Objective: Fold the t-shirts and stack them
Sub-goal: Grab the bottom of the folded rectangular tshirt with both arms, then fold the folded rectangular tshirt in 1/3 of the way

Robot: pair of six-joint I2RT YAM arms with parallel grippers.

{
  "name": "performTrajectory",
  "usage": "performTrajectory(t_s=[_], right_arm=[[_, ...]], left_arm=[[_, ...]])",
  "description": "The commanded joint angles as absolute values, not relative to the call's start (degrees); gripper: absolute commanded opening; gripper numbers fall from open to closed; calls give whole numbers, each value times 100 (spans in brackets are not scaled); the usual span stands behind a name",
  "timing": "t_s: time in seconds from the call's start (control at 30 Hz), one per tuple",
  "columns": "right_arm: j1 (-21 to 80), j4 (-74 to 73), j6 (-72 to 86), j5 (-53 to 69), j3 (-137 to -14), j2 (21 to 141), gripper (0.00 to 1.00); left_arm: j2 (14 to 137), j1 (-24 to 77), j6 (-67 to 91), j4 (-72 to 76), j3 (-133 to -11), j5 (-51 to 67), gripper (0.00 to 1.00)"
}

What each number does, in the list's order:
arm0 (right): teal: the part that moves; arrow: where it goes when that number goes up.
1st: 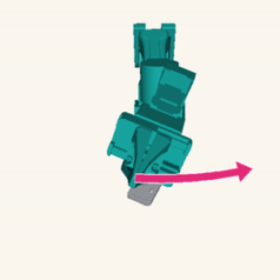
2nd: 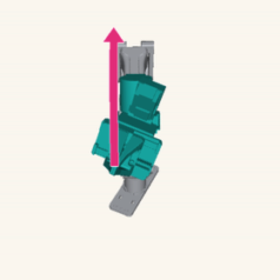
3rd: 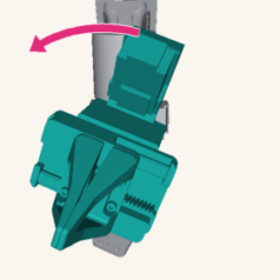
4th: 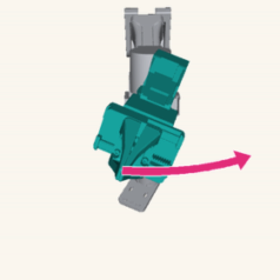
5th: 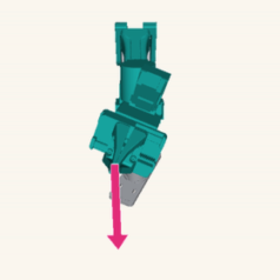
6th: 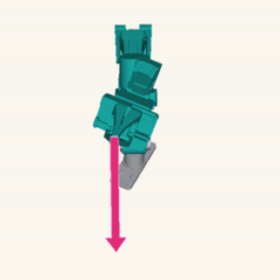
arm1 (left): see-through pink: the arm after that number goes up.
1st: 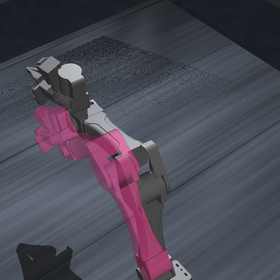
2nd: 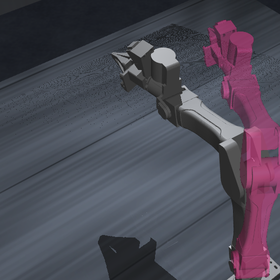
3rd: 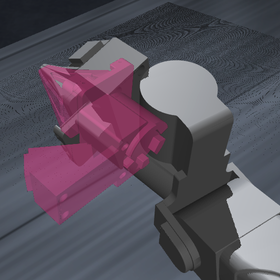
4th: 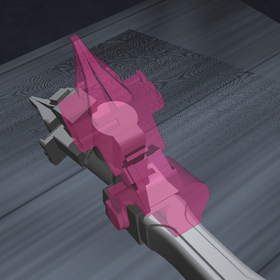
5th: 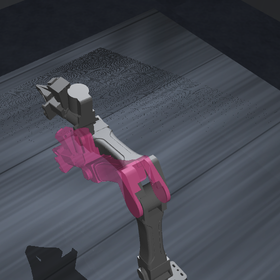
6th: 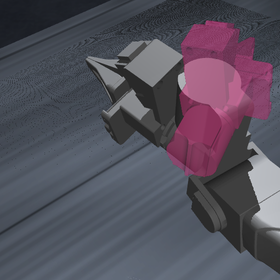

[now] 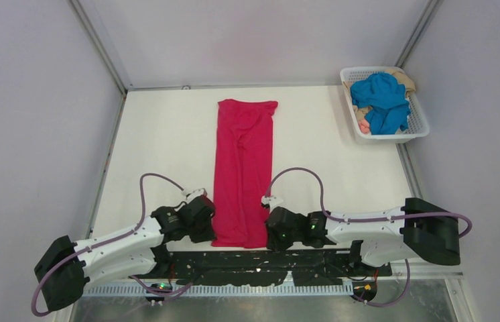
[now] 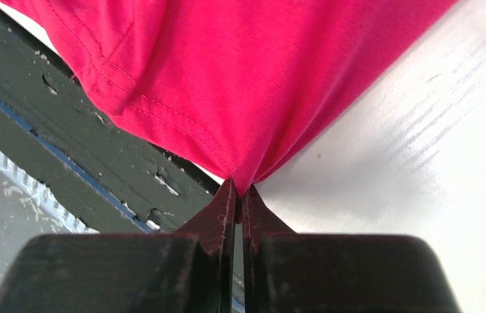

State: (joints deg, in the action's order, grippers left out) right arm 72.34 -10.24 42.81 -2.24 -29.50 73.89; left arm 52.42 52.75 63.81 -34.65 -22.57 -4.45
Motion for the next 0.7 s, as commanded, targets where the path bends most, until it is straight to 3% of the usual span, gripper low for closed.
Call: performTrajectory(t_s=[0.0,0.23,0.4,0.67], right_arm=[[7312,-912,4485,-104,-2629,6961,6],[7391,-431,4429,478,-2682,6850,6],[7297,-1122,4080,-177,-3362,6706,6],[6313,-1658,3210,-90,-4172,6714,6]], left_arm=[[4882,5278,6240,-4038,-2080,-375,0],[4228,5283,6110,-3957,-2020,-127,0],[3782,5275,5970,-3851,-2344,-496,0],[4761,4624,5460,-3626,-3416,-717,0]])
